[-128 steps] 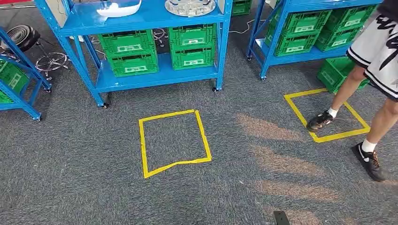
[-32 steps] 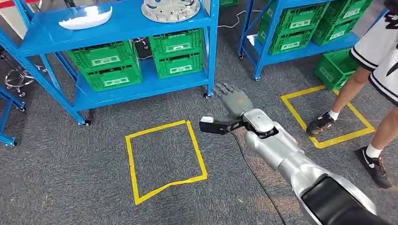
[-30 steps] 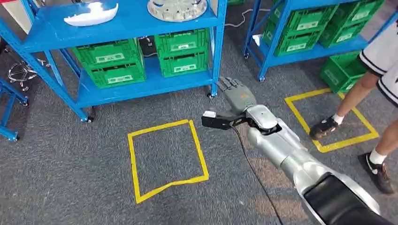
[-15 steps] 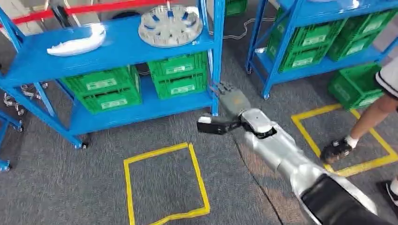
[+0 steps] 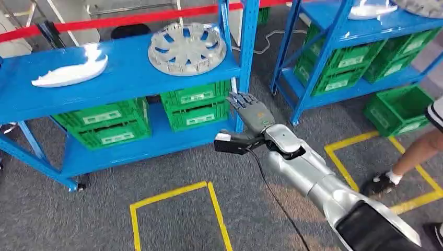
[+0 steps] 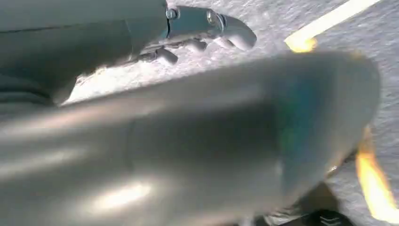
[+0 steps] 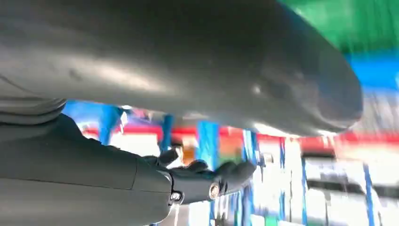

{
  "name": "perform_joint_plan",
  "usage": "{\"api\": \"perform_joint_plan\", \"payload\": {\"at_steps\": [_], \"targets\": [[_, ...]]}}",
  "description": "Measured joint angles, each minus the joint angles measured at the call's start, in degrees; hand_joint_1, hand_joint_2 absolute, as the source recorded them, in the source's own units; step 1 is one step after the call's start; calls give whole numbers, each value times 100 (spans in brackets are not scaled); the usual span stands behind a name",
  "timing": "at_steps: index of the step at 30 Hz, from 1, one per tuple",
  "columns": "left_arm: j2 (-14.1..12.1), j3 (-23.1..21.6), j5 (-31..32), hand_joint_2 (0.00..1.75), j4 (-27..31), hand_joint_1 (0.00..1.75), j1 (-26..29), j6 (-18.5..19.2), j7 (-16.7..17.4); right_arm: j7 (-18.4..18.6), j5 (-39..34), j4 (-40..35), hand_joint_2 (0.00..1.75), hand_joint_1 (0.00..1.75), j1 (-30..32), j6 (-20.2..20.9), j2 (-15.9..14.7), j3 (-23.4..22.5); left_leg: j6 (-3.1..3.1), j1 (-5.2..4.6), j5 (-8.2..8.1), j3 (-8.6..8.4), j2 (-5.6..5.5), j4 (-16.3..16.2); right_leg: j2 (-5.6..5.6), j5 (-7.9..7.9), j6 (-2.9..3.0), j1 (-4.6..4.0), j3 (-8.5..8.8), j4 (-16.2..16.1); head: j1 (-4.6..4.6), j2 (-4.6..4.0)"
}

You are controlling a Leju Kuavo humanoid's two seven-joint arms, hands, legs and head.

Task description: Take the parts from the cabinet and place them on the table.

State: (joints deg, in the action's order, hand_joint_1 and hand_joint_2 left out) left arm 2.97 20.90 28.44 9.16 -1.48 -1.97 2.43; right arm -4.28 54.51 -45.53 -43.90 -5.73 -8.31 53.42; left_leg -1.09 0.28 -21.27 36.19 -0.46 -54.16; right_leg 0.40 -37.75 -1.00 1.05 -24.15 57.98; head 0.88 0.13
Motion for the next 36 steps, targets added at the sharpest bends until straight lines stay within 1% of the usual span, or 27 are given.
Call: {"api": "perform_joint_plan", "payload": {"at_steps": [1, 2, 3, 4, 5, 6, 7, 8, 9, 10, 11, 12, 13, 14, 16, 18, 20, 21, 27, 33, 34, 36], "targets": [[9, 0, 0, 0, 0, 0, -16, 13, -7, 2, -2, -98, 0, 0, 43, -4, 7, 7, -5, 4, -66, -132, -7, 44, -5, -251, -12, -5, -166, 492, 9, 0], [20, 0, 2, 0, -4, 0, -16, 35, -2, 4, 2, -185, 0, 0, 112, 21, 13, 24, -13, 2, -121, -260, -21, 78, -4, -410, -24, -6, -352, 947, 4, 0], [28, 2, 2, 0, -11, 0, -12, 39, -4, 24, 11, -278, 0, 0, 202, 79, 17, 50, -9, 2, -175, -360, -41, 96, -4, -423, -39, -8, -560, 1290, 6, 0], [37, 4, 4, 0, -11, 0, -11, 39, -22, 28, 11, -374, 0, 0, 234, 127, 20, 72, -3, 2, -232, -425, -58, 94, -4, -211, -52, -9, -735, 1348, 9, 0], [42, 11, 4, 0, -11, 0, -2, 39, -26, 28, 9, -483, 0, 0, 207, 177, 24, 85, 6, 2, -278, -469, -67, 85, -5, 177, -58, -6, -814, 1129, 9, 2], [55, 22, 4, 0, -9, 0, -2, 39, -42, 33, -2, -597, 0, 0, 146, 217, 33, 85, 16, 2, -317, -502, -70, 78, -5, 595, -52, -6, -813, 719, 11, 0], [59, 26, 4, 0, -5, 0, -15, 37, -61, 31, -11, -689, 0, 0, 73, 251, 39, 85, 29, 2, -352, -529, -70, 66, -7, 1053, -36, -8, -793, 205, 9, 0], [72, 28, 4, 0, -4, 0, -22, 37, -68, 33, -15, -734, 0, 0, 45, 263, 44, 87, 48, 8, -383, -533, -71, 55, -23, 1270, -3, -16, -800, -63, 6, 2], [79, 37, 2, 0, -7, 0, -40, 33, -70, 28, -20, -756, 0, 0, 41, 271, 50, 114, 86, -26, -393, -520, -92, 13, -17, 1304, 26, -72, -829, -29, -18, 0], [76, 39, 4, 0, -4, 0, -56, 31, -70, 20, -17, -789, 0, 0, 36, 304, 63, 140, 103, 0, -400, -498, -102, 3, -18, 1265, 77, -69, -781, -52, -13, 0], [72, 42, 4, 0, 4, 0, -82, 24, -66, 22, -20, -822, 0, 0, 25, 317, 98, 153, 107, -20, -425, -457, -111, -73, 2, 1179, 27, -46, -745, -119, -24, 0], [74, 44, 2, 0, 11, 0, -85, 13, -66, 33, -28, -837, 0, 0, -38, 319, 105, 153, 112, -19, -456, -412, -103, -124, 14, 1066, -25, -33, -725, -176, -17, 2], [77, 44, 2, 0, 11, 0, -96, -13, -55, 35, -33, -843, 0, 0, -116, 321, 133, 153, 121, -33, -478, -361, -84, -175, 35, 941, 56, -31, -720, -213, -20, 2], [85, 44, 0, 0, 9, 0, -115, -18, -20, 35, -42, -843, 0, 0, -141, 321, 153, 153, 122, -34, -493, -368, -66, -193, 54, 935, 93, -35, -724, -179, -37, 0], [87, 46, 0, 0, 9, 0, -160, -57, 63, 24, -44, -839, 0, 0, -147, 308, 157, 153, 121, -22, -498, -389, -57, -181, 53, 929, 102, -56, -706, -179, -31, 0], [87, 52, -2, 0, 13, 0, -173, -77, 120, 24, -41, -828, 0, 0, -178, 291, 162, 153, 124, -15, -496, -405, -55, -168, 53, 926, 123, -66, -695, -179, -31, 0], [87, 70, 4, 0, 18, 0, -173, -81, 159, 24, -41, -806, 0, 0, -224, 258, 162, 153, 148, -8, -487, -420, -53, -159, 53, 926, 135, -76, -681, -178, -31, 2], [87, 70, 7, 0, 17, 0, -173, -81, 162, 24, -41, -804, 0, 0, -234, 254, 162, 153, 164, -4, -487, -426, -54, -158, 51, 925, 135, -79, -674, -178, -31, 2], [92, 72, 118, 0, 37, 0, -218, -31, 232, 37, -52, -738, 0, 0, -238, 241, 160, 153, 172, -3, -483, -446, -52, -163, 52, 930, 143, -80, -645, -177, -29, 0], [87, 72, 229, 0, 57, 0, -332, 15, 251, 127, -55, -721, 0, 0, -63, 227, -2, 153, 168, -8, -486, -453, -54, -184, 49, 935, 136, -77, -623, -179, -29, 0], [87, 72, 232, 0, 57, 0, -343, 15, 251, 142, -50, -721, 0, 0, -17, 228, -33, 153, 162, -9, -490, -452, -54, -189, 49, 936, 135, -77, -622, -179, -29, 0], [72, 72, 234, 0, 59, 0, -355, 15, 251, 168, -48, -721, 0, 0, 61, 228, -70, 153, 124, -35, -519, -443, -55, -231, 49, 943, 101, -48, -618, -188, -31, 0]]}}
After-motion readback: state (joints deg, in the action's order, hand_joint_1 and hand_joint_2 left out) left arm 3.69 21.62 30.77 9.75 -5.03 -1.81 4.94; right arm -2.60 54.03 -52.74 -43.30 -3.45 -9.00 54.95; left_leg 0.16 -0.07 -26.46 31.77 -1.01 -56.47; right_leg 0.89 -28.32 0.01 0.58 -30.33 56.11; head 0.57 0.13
